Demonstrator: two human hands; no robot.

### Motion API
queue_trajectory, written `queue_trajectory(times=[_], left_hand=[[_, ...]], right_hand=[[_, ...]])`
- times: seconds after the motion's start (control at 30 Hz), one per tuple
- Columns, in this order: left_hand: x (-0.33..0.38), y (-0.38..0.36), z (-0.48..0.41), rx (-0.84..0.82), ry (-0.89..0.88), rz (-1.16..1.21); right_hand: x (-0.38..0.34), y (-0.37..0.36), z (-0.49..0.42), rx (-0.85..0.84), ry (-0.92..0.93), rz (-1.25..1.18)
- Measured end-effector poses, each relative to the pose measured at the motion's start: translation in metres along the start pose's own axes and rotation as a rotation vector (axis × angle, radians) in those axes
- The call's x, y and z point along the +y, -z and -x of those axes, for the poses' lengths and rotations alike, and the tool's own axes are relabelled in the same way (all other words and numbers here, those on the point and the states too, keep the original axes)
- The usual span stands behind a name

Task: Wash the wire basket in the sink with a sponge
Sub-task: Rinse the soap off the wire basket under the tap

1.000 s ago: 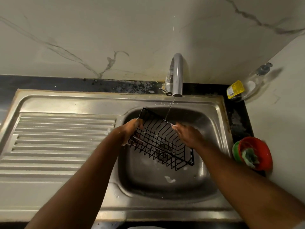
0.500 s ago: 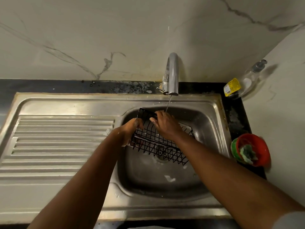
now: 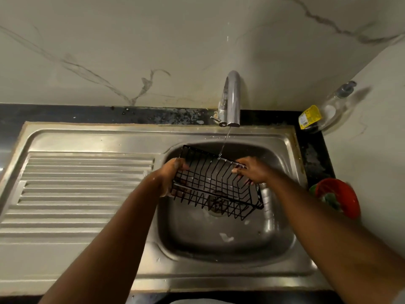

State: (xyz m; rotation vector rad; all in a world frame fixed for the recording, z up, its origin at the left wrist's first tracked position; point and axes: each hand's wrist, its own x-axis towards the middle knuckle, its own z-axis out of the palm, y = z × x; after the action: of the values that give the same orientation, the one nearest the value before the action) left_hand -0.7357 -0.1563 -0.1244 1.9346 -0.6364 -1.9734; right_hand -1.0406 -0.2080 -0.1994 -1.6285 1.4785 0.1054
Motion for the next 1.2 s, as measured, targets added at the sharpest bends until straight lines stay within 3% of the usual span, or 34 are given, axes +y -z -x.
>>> queue_trajectory(times=[0.4,0.6,0.8,0.93,1.2], left_hand=[[0.026,0.018,-0.011,0.043,-0.278,-0.193],[0.023,0.021,-0.02,0.031,-0.174,-0.403],[0.041,0.006,-0.021,-0.191,0.219,-0.809],[0.054,-0.01,-0.02,-0.186,0.182,-1.099],[0.025,-0.014,-0.043,-0.25,-0.01,-0.879]], right_hand=[[-0.021,0.021,0.005,-0.156,0.019,-0.018],[-0.024,0.021,0.007,-0.164,0.046,0.064],[-0.05,0.03,0.005,-0.218,0.067,0.103],[-0.07,0.037,0.002,-0.182,0.091,0.152],[-0.069,0.046,-0.006,0.051,0.167,0.188]])
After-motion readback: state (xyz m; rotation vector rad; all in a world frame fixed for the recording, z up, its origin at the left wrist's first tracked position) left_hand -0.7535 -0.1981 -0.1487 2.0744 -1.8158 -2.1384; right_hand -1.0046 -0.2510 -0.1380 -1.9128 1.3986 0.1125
